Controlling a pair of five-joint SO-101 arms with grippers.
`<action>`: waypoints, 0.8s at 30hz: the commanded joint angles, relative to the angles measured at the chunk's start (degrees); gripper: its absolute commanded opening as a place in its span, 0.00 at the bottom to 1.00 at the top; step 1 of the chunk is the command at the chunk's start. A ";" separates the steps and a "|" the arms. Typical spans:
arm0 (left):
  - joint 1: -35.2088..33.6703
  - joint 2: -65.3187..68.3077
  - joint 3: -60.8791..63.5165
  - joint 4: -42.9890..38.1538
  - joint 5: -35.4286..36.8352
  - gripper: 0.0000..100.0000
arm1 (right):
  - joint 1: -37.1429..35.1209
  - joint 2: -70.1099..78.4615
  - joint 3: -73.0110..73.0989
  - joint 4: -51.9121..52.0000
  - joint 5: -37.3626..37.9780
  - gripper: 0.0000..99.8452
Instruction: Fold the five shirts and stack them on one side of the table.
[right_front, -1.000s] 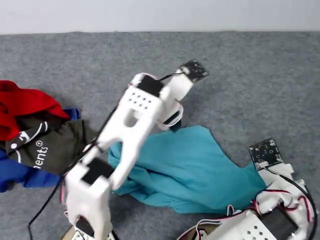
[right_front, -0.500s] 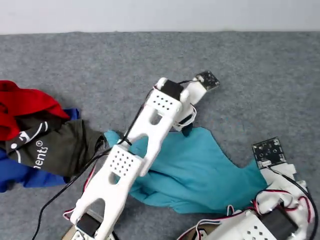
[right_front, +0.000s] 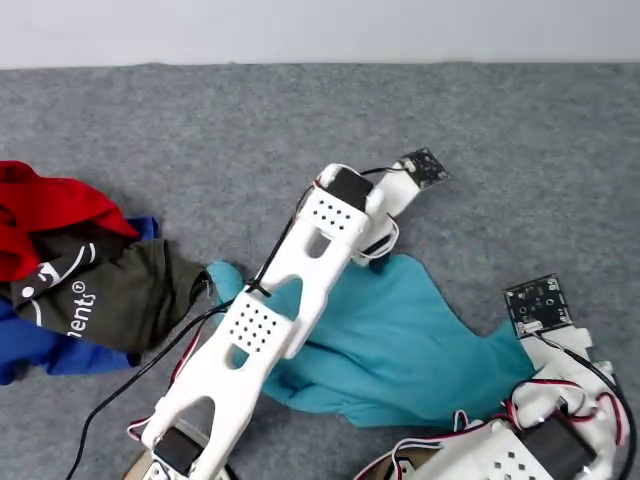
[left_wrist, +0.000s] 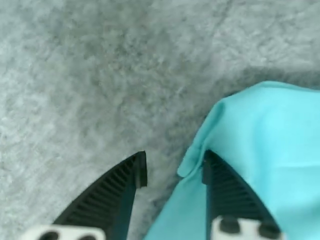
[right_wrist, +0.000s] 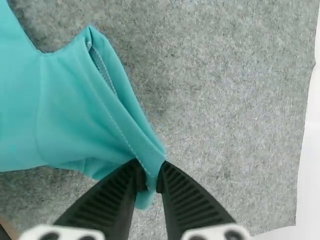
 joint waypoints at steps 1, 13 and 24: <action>2.37 -0.62 -0.22 1.41 -0.53 0.18 | 0.57 0.04 -0.53 0.31 -0.53 0.01; 3.16 -6.51 13.32 1.32 -5.01 0.06 | 0.57 0.04 -0.53 -0.22 -0.53 0.01; -0.62 -23.56 18.07 1.32 -6.59 0.01 | 0.57 0.04 -0.88 -1.45 -0.53 0.01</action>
